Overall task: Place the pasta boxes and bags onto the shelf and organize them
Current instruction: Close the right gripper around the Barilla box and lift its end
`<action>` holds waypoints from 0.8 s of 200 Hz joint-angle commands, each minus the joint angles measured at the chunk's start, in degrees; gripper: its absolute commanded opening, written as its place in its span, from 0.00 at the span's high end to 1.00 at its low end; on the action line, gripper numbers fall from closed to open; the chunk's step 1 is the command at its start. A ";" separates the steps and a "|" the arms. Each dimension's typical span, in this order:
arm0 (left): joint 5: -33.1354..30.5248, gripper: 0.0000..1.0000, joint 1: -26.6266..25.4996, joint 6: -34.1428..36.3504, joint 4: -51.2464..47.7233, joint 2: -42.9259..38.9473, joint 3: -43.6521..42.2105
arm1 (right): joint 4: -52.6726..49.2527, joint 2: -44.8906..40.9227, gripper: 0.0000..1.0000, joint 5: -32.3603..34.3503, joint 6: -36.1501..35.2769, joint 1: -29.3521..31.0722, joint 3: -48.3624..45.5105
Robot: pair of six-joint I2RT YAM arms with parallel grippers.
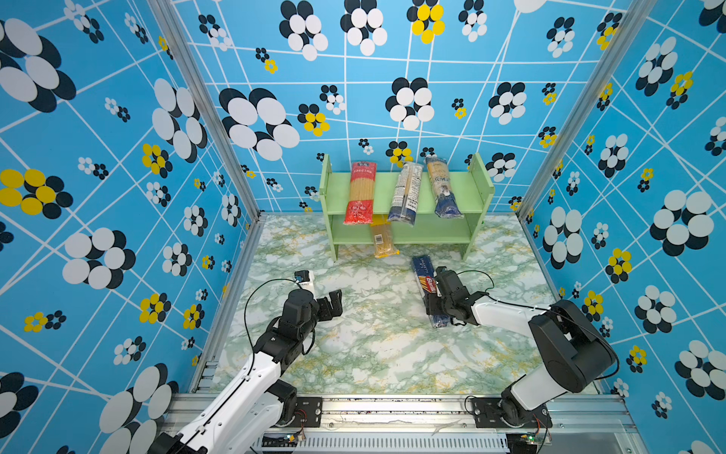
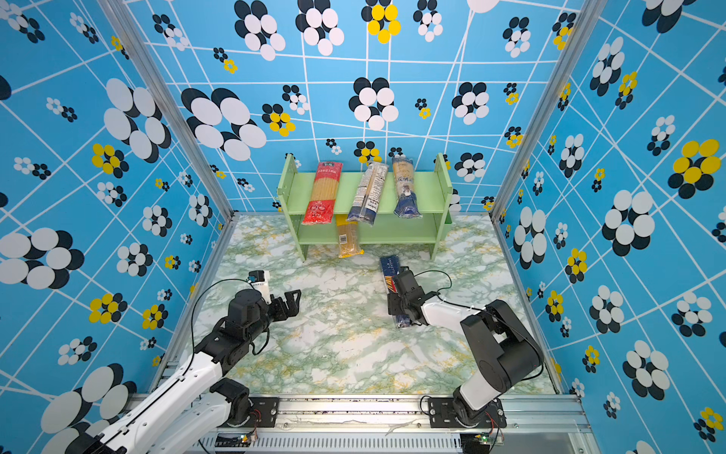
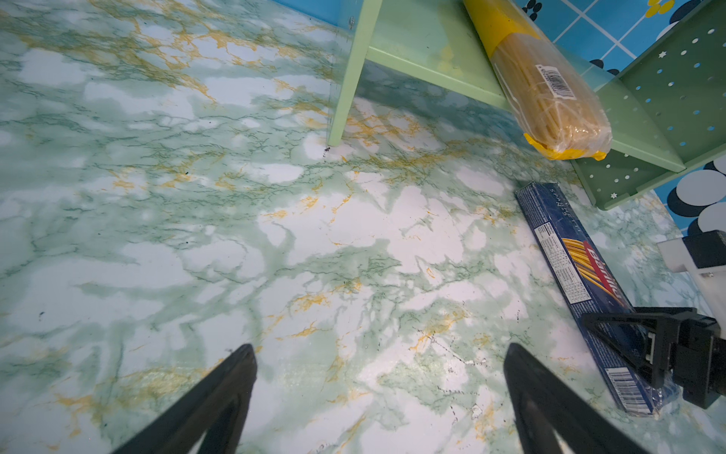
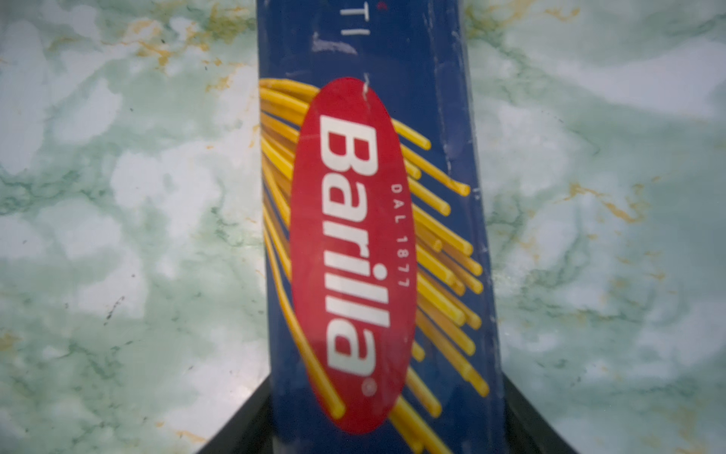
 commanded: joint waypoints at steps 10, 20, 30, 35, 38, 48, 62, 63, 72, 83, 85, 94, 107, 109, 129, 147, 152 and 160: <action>0.69 0.01 0.62 -0.43 1.21 -0.23 -0.57 | -4.66 4.83 0.44 -2.37 2.08 0.94 -2.28; 0.70 0.01 0.62 -0.48 1.14 -0.34 -0.58 | -4.05 4.64 0.49 -2.61 2.32 0.94 -2.64; 0.63 0.00 0.71 -0.47 1.10 -0.32 -0.68 | -3.40 4.37 0.54 -2.92 2.58 0.93 -2.96; 0.64 0.00 0.71 -0.55 1.18 -0.27 -0.64 | -3.11 4.20 0.57 -3.02 2.61 0.93 -3.15; 0.76 0.00 0.71 -0.64 1.20 -0.24 -0.70 | -2.91 4.10 0.59 -3.14 2.73 0.94 -3.27; 0.86 0.00 0.71 -0.74 1.36 -0.27 -0.74 | -2.13 3.71 0.65 -3.39 3.04 0.94 -3.76; 0.86 0.00 0.79 -0.89 1.58 -0.19 -0.89 | -1.01 3.00 0.75 -3.91 3.47 0.94 -4.37; 0.87 0.00 0.79 -0.91 1.58 -0.21 -0.94 | -0.91 2.96 0.75 -3.92 3.52 0.90 -4.38; 0.92 0.00 0.79 -1.04 1.75 -0.23 -1.00 | -0.07 2.19 0.80 -4.34 3.82 0.92 -4.80; 1.04 0.00 0.80 -1.08 1.75 -0.21 -1.01 | 0.95 0.90 0.87 -4.66 4.24 0.94 -5.23; 1.04 0.00 0.80 -1.05 1.78 -0.18 -1.03 | 1.10 0.70 0.88 -4.76 4.27 0.92 -5.23; 0.96 0.00 0.80 -1.05 1.83 -0.23 -1.07 | 1.70 -0.44 0.95 -4.96 4.36 0.90 -5.35; 0.96 0.00 0.80 -1.10 1.82 -0.23 -1.07 | 1.91 -2.21 1.00 -4.89 4.54 0.92 -5.20; 0.96 0.00 0.80 -1.10 1.84 -0.23 -1.03 | 1.91 -2.48 1.00 -4.91 4.54 0.94 -5.16; 1.02 0.00 0.77 -1.05 1.97 -0.18 -1.07 | 0.51 -5.44 1.00 -4.44 4.59 0.89 -3.85; 0.98 0.00 0.75 -1.10 2.10 -0.14 -1.07 | -2.12 -8.47 1.00 -4.27 4.20 0.94 -1.80; 1.03 0.00 0.84 -0.99 2.19 -0.14 -1.01 | -3.17 -9.41 1.00 -4.10 4.00 0.88 -1.04; 1.04 0.00 0.87 -1.01 2.28 -0.01 -1.01 | -4.84 -10.76 1.00 -3.79 3.72 0.87 0.12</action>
